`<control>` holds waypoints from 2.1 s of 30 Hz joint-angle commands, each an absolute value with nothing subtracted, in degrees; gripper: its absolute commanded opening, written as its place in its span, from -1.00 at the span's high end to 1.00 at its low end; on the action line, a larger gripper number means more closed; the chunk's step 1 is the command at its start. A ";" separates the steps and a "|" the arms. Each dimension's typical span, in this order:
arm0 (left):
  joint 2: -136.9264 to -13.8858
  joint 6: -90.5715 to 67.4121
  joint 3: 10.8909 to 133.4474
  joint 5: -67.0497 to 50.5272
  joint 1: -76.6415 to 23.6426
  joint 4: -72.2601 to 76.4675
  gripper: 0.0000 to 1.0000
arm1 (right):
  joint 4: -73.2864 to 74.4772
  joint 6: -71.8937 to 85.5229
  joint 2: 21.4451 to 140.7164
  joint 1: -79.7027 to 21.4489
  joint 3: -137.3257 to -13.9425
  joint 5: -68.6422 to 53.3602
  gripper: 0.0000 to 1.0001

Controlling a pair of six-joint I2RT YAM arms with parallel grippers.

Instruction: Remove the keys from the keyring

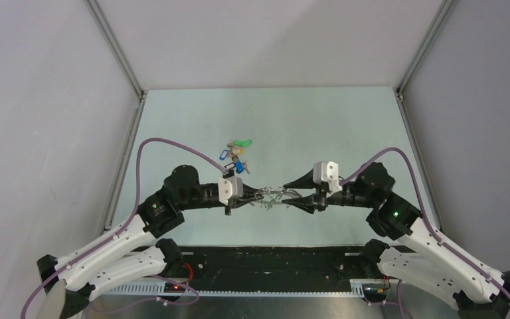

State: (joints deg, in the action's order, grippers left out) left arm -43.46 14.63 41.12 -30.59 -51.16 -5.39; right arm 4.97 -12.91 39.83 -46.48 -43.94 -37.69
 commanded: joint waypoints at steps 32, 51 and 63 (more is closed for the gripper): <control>-46.29 2.69 35.41 -13.78 -51.55 26.21 -0.22 | -4.61 -50.56 47.45 -51.98 -53.09 3.66 1.00; -63.66 2.81 46.10 -11.75 -51.53 32.78 0.00 | -2.69 -49.68 49.84 -51.61 -55.25 0.66 1.00; -62.57 6.05 44.01 -11.71 -51.55 32.75 0.99 | -3.27 -46.41 51.39 -49.03 -55.24 -1.59 1.00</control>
